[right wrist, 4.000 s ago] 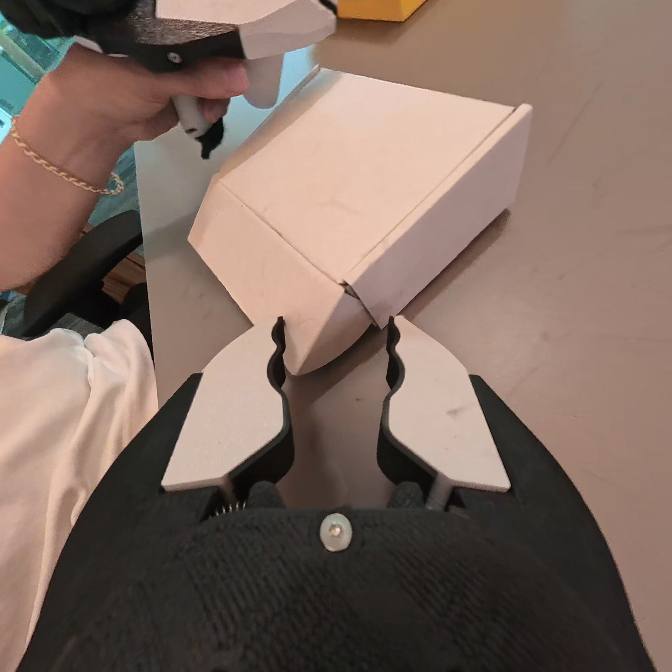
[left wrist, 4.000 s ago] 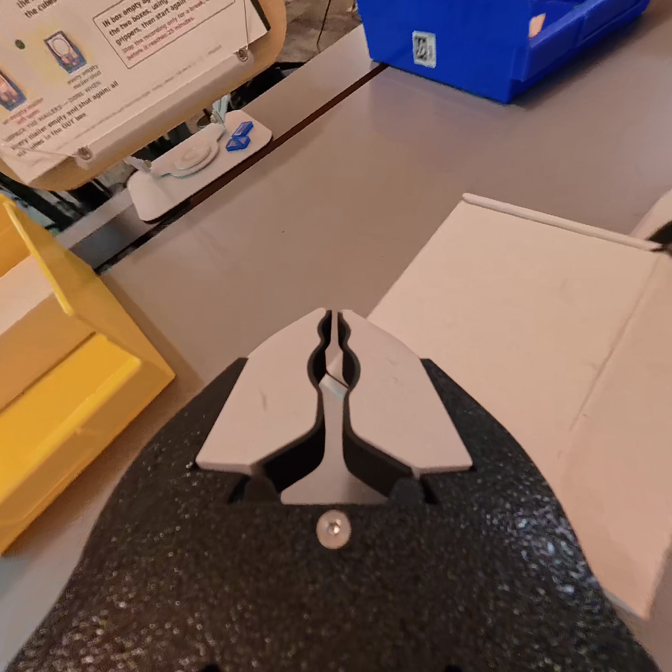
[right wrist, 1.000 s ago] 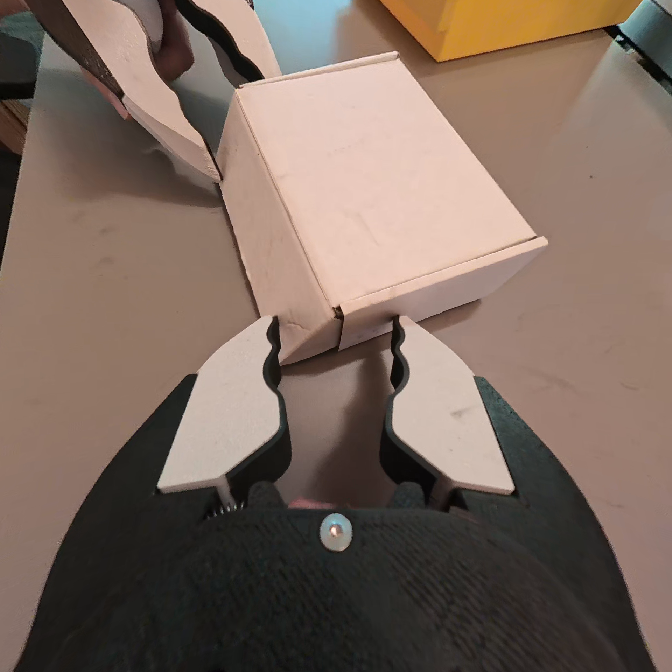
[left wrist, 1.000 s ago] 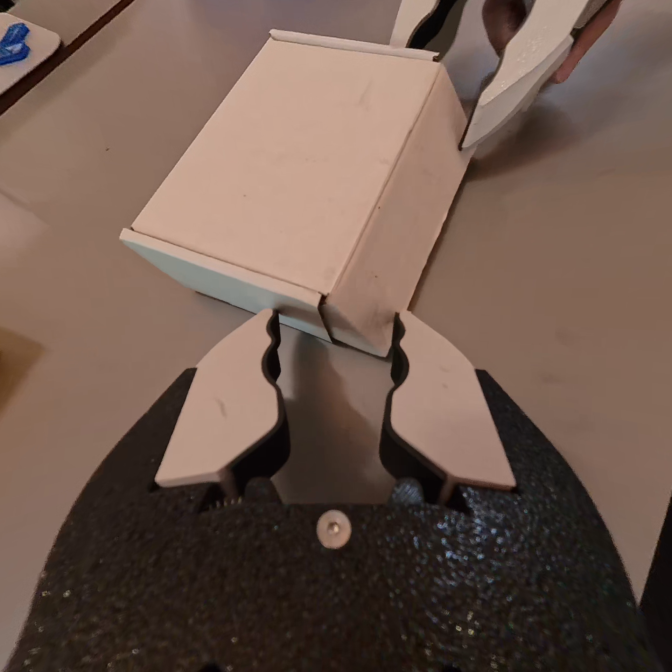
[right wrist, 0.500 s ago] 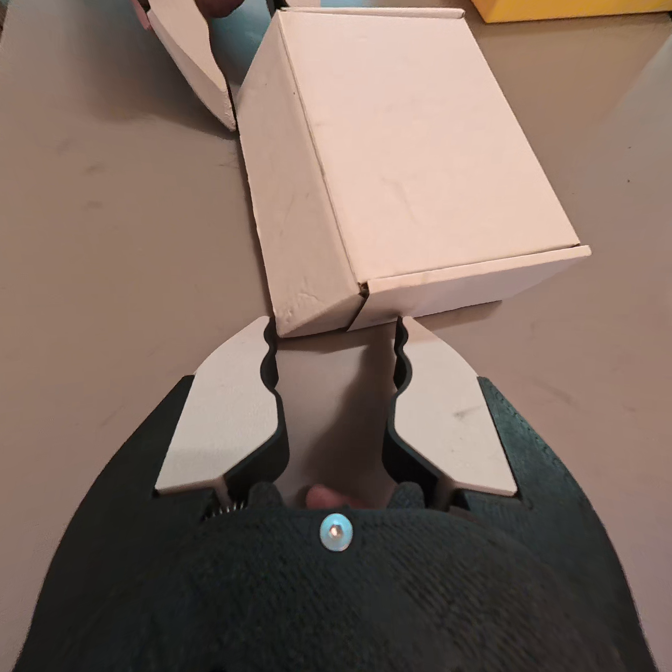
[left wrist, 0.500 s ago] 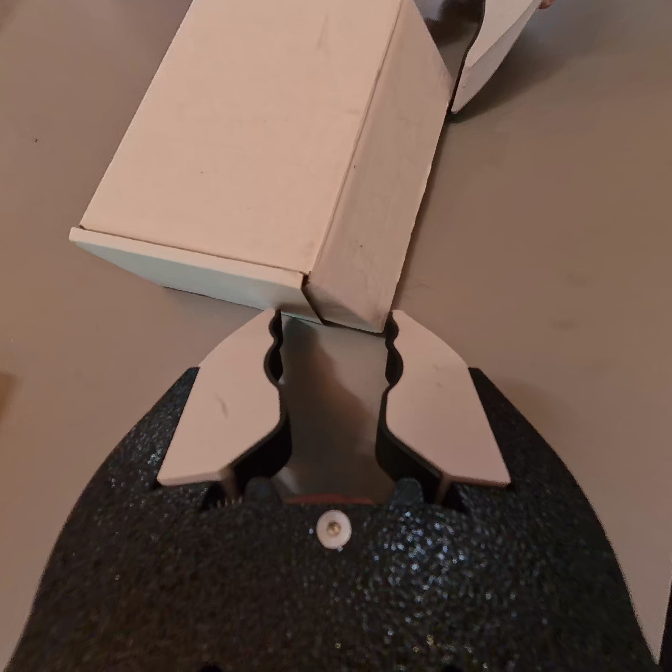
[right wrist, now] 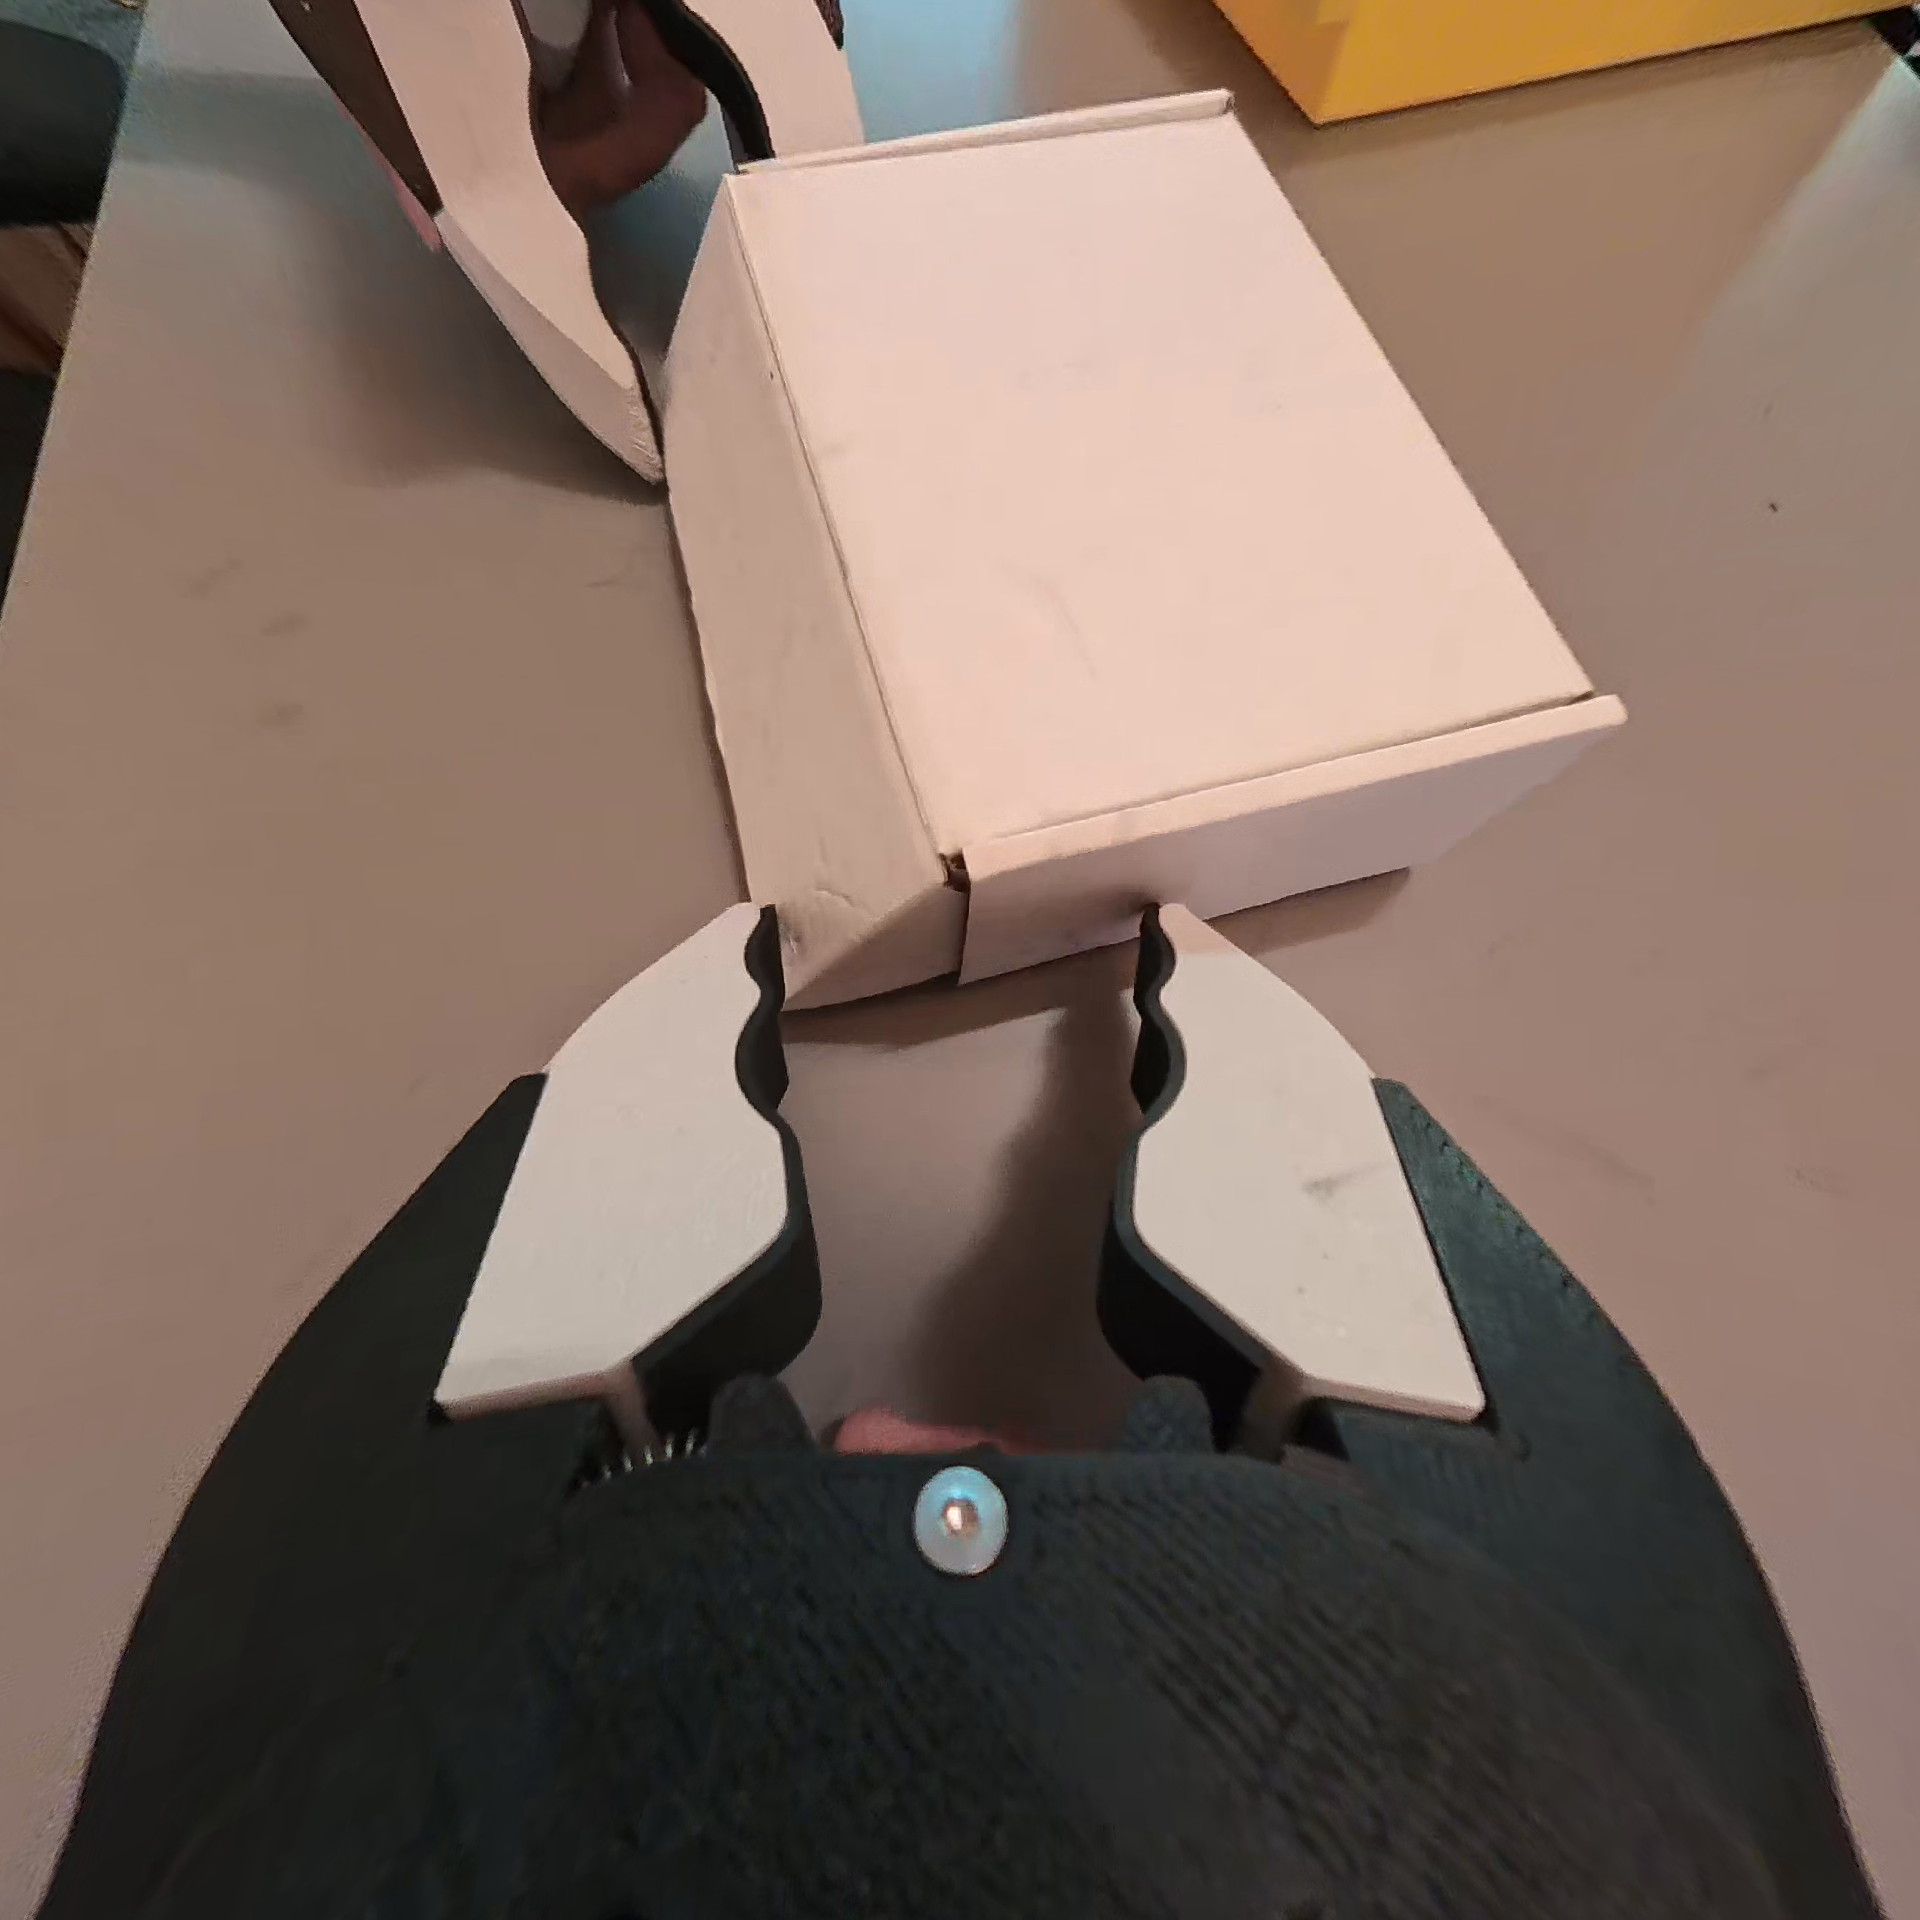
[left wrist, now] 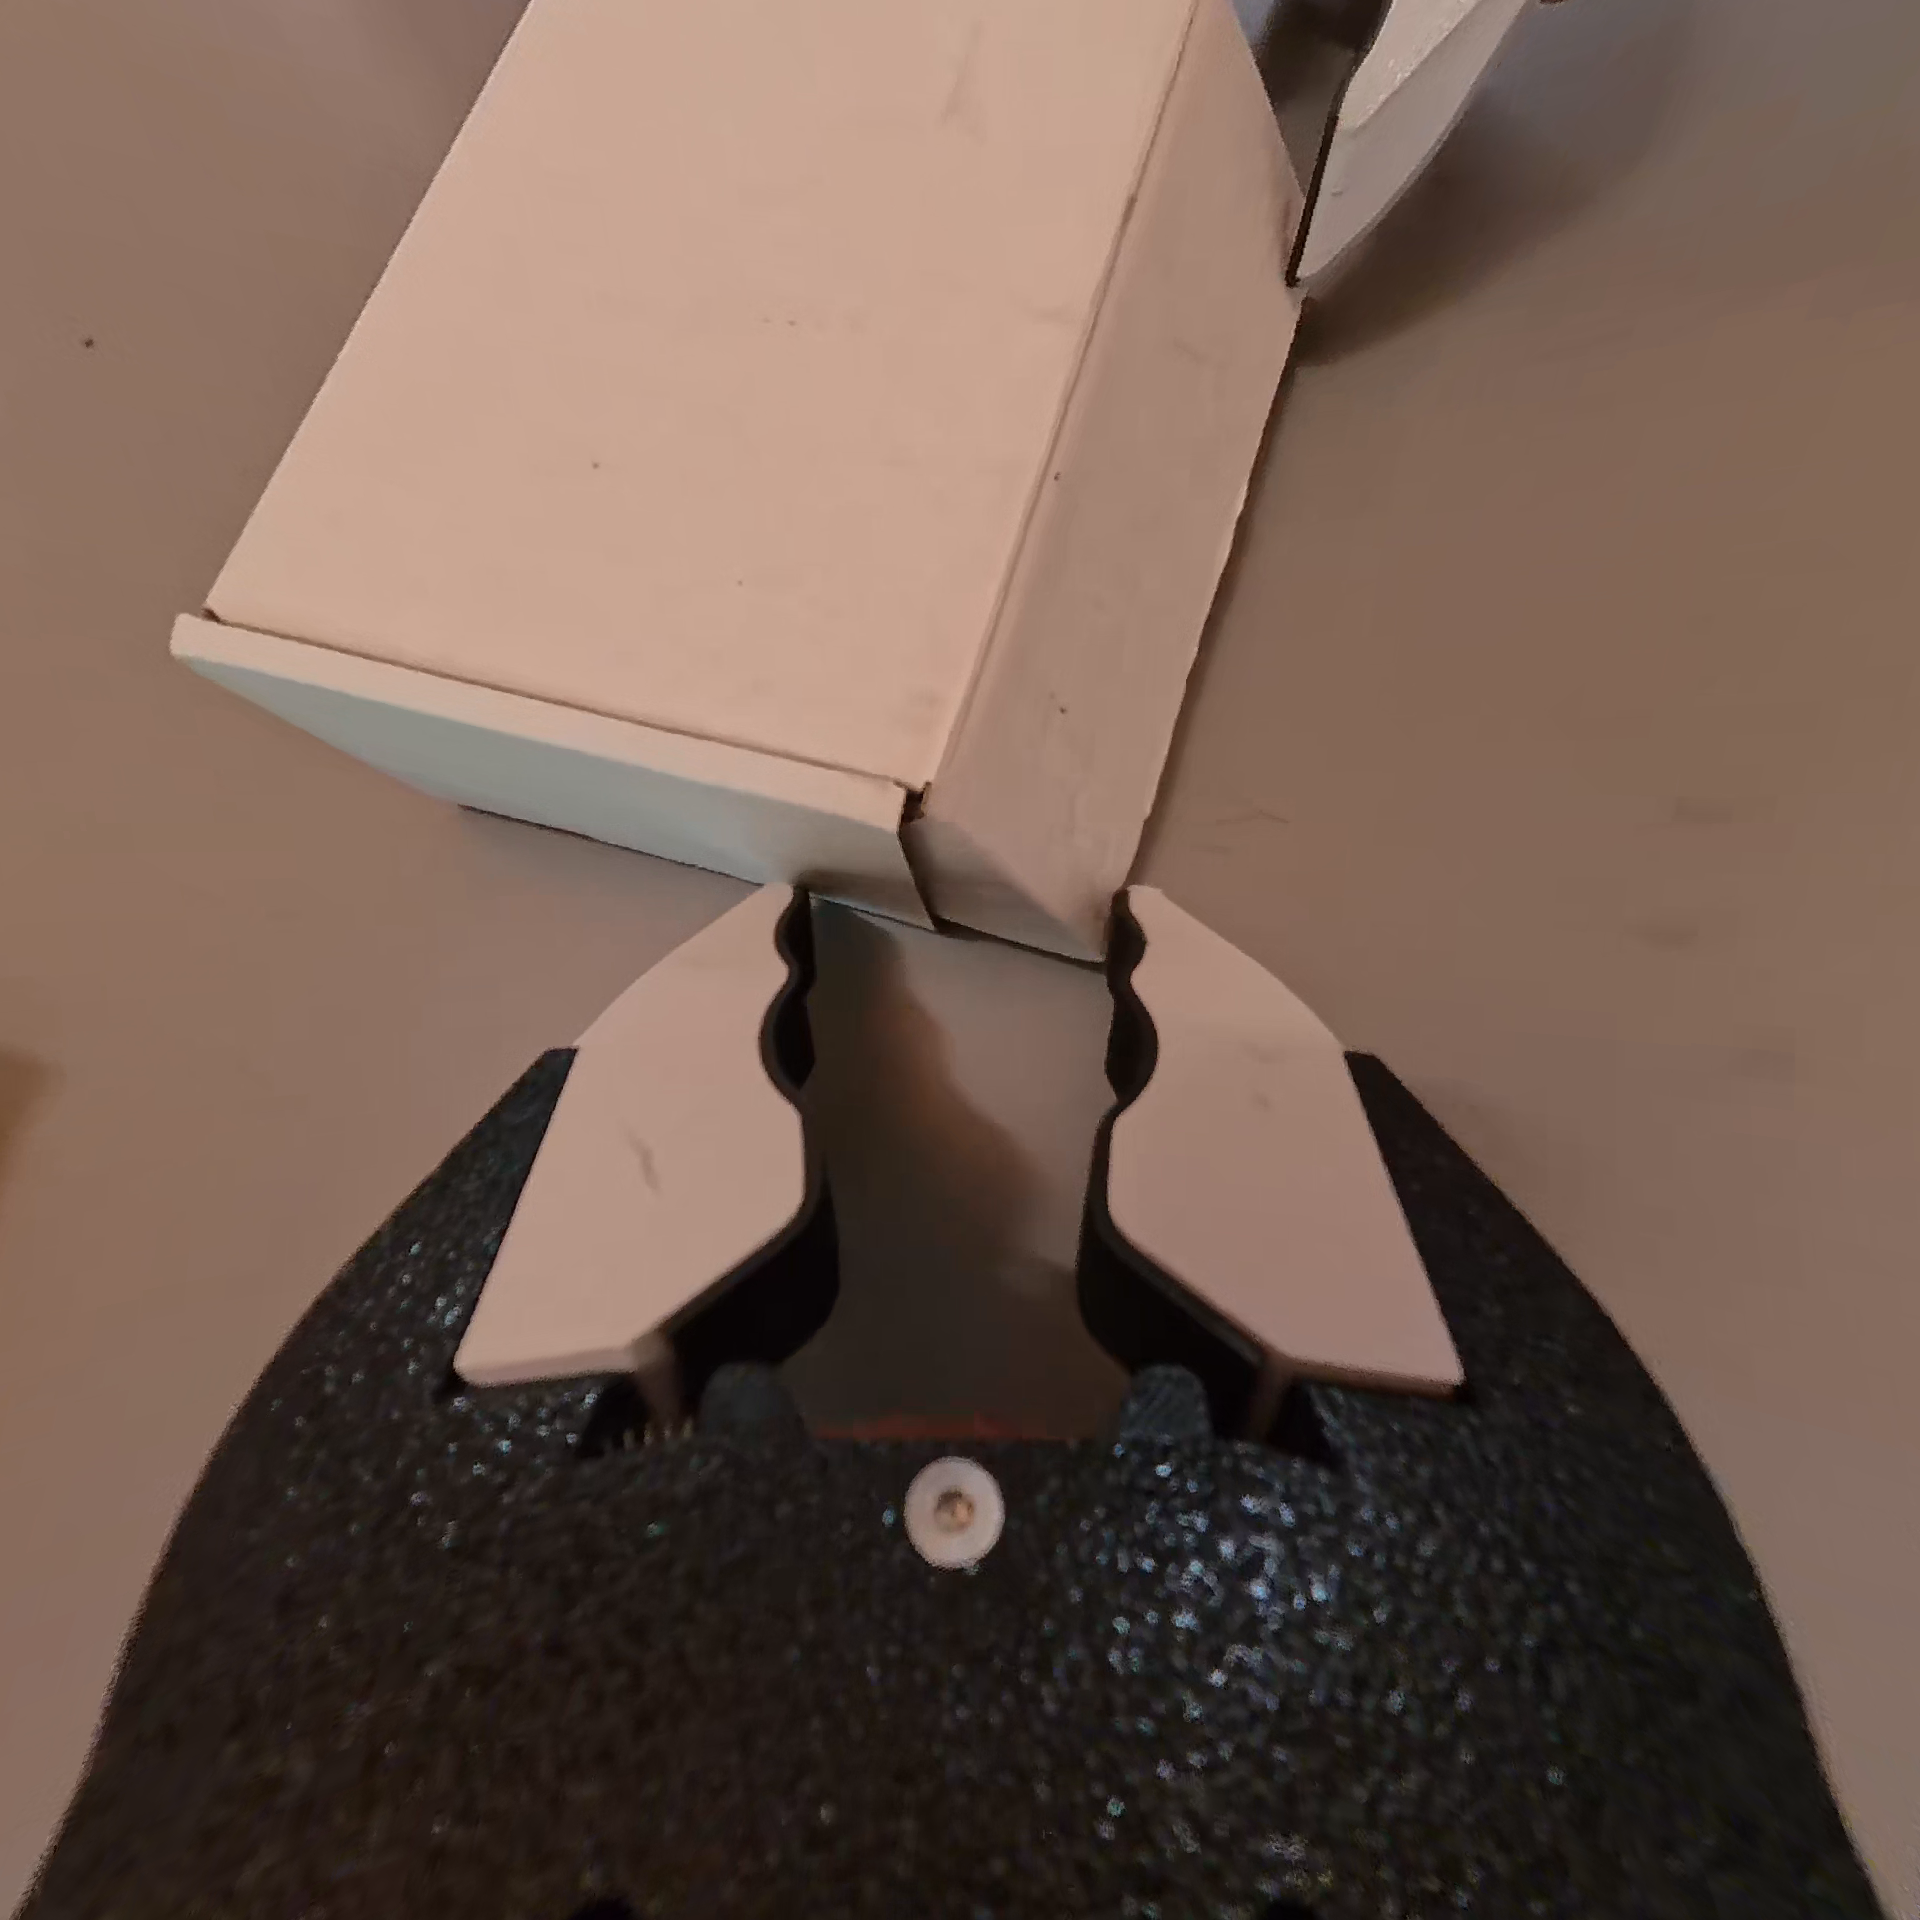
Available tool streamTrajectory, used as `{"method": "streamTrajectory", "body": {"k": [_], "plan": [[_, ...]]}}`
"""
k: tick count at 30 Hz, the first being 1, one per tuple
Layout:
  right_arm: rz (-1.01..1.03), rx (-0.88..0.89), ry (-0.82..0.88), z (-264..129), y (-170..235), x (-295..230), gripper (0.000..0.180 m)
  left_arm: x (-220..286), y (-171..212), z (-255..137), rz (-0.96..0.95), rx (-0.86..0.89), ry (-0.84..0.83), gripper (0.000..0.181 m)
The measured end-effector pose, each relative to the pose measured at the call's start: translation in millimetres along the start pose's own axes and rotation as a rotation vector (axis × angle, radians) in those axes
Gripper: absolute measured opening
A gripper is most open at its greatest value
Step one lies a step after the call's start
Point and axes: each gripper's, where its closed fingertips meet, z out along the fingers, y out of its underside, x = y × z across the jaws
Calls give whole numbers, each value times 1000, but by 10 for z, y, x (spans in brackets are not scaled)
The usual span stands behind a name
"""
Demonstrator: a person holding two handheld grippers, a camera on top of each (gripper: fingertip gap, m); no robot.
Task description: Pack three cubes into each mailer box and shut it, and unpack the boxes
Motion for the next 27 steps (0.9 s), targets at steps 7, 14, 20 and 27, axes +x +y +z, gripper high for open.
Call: {"method": "streamTrajectory", "body": {"k": [7,14,20,27], "plan": [[-41,-18,67,22,14,26,60,-28,-1,2,-3,-11,-24,48],[-68,-37,109,35,21,55,56,-109,-16,3,52,-34,-99,40],[-54,-28,120,44,15,70,57,-115,-19,3,13,1,-54,42],[-115,-27,112,33,26,45,59,-122,6,-96,15,52,12,44]]}}
